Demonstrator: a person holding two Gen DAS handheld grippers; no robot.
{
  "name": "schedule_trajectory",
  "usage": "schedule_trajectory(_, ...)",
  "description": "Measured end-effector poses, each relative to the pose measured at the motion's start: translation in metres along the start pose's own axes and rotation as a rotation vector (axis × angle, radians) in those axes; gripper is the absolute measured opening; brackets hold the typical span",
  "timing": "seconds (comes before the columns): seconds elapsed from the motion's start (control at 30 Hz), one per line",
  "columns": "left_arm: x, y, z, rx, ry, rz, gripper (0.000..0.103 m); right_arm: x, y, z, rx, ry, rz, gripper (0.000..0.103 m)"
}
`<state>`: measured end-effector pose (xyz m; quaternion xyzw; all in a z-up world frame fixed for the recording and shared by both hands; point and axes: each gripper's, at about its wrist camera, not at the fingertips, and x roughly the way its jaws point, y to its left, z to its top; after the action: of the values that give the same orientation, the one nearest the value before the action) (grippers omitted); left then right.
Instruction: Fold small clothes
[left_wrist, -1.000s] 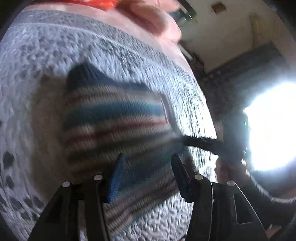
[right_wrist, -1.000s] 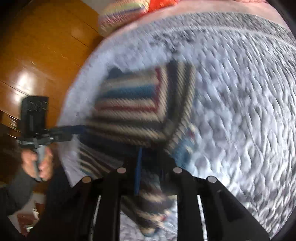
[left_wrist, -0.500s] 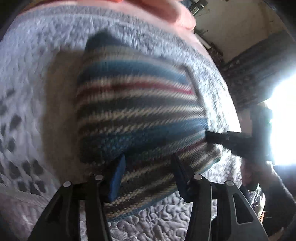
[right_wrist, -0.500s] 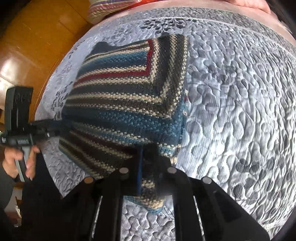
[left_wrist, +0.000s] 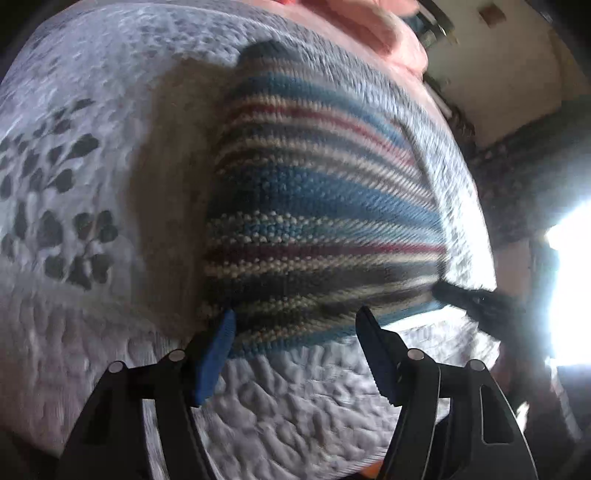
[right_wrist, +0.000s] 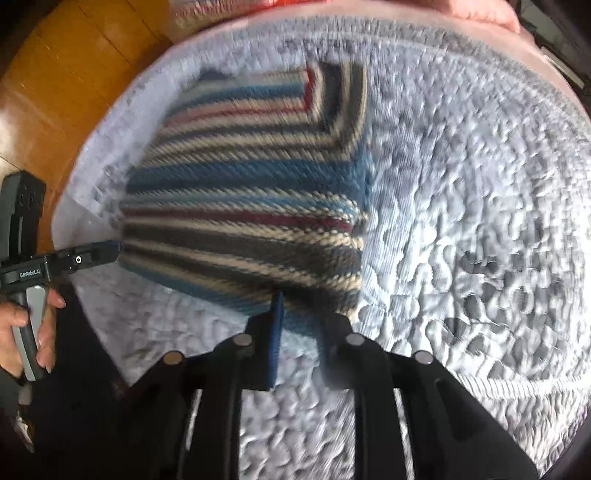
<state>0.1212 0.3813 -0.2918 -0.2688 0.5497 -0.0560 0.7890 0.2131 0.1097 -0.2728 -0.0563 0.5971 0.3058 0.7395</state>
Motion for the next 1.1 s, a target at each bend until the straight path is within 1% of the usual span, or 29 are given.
schedule_trajectory(0.03,-0.018,-0.006,-0.006,0.021,-0.037,0.036,0.073,-0.013,0.004,-0.003,0.005,-0.020,-0.006,0.033)
schedule_trajectory(0.07,-0.032,-0.013,-0.013,0.050,-0.065,0.074,0.079,-0.031,0.009,-0.009,0.013,-0.056,-0.020,0.054)
schedule_trajectory(0.1,-0.046,-0.020,-0.022,0.083,-0.090,0.116,0.087,-0.045,0.013,-0.014,0.019,-0.087,-0.043,0.067)
schedule_trajectory(0.13,-0.062,-0.030,-0.035,0.123,-0.115,0.183,0.089,-0.060,0.020,-0.022,0.020,-0.124,-0.065,0.086)
schedule_trajectory(0.17,-0.073,-0.038,-0.045,0.150,-0.132,0.233,0.091,-0.080,0.029,-0.032,0.014,-0.177,-0.086,0.091)
schedule_trajectory(0.2,-0.084,-0.046,-0.056,0.173,-0.154,0.272,0.091,-0.098,0.040,-0.043,0.004,-0.214,-0.132,0.091)
schedule_trajectory(0.23,-0.102,-0.057,-0.071,0.198,-0.186,0.314,0.091,-0.108,0.047,-0.048,-0.004,-0.233,-0.175,0.094)
schedule_trajectory(0.27,-0.113,-0.066,-0.080,0.213,-0.200,0.355,0.093,-0.127,0.060,-0.059,-0.014,-0.270,-0.263,0.101)
schedule_trajectory(0.3,-0.126,-0.076,-0.089,0.224,-0.201,0.410,0.093,-0.140,0.069,-0.065,-0.017,-0.291,-0.346,0.100)
schedule_trajectory(0.33,-0.138,-0.087,-0.099,0.244,-0.181,0.478,0.093,-0.152,0.079,-0.073,-0.014,-0.309,-0.421,0.100)
schedule_trajectory(0.37,-0.145,-0.096,-0.103,0.262,-0.175,0.493,0.093,-0.168,0.091,-0.082,-0.010,-0.328,-0.458,0.100)
schedule_trajectory(0.4,-0.157,-0.103,-0.111,0.268,-0.191,0.490,0.093,-0.183,0.098,-0.090,-0.011,-0.342,-0.421,0.100)
schedule_trajectory(0.47,-0.192,-0.116,-0.124,0.236,-0.258,0.442,0.093,-0.208,0.105,-0.102,0.001,-0.358,-0.334,0.100)
schedule_trajectory(0.53,-0.219,-0.126,-0.128,0.188,-0.300,0.411,0.093,-0.227,0.111,-0.104,0.019,-0.364,-0.297,0.100)
schedule_trajectory(0.63,-0.250,-0.147,-0.136,0.191,-0.351,0.433,0.093,-0.259,0.124,-0.106,0.038,-0.352,-0.248,0.100)
schedule_trajectory(0.77,-0.277,-0.171,-0.142,0.221,-0.366,0.465,0.093,-0.287,0.150,-0.114,0.031,-0.393,-0.295,0.100)
schedule_trajectory(0.83,-0.279,-0.173,-0.144,0.223,-0.359,0.445,0.093,-0.294,0.160,-0.120,0.027,-0.406,-0.315,0.100)
schedule_trajectory(0.93,-0.273,-0.172,-0.147,0.216,-0.341,0.444,0.093,-0.294,0.166,-0.123,0.024,-0.404,-0.341,0.100)
schedule_trajectory(1.0,-0.268,-0.169,-0.148,0.200,-0.320,0.438,0.093,-0.291,0.165,-0.125,0.024,-0.397,-0.349,0.100)
schedule_trajectory(1.1,-0.264,-0.166,-0.147,0.194,-0.312,0.440,0.093,-0.290,0.164,-0.126,0.034,-0.395,-0.353,0.100)
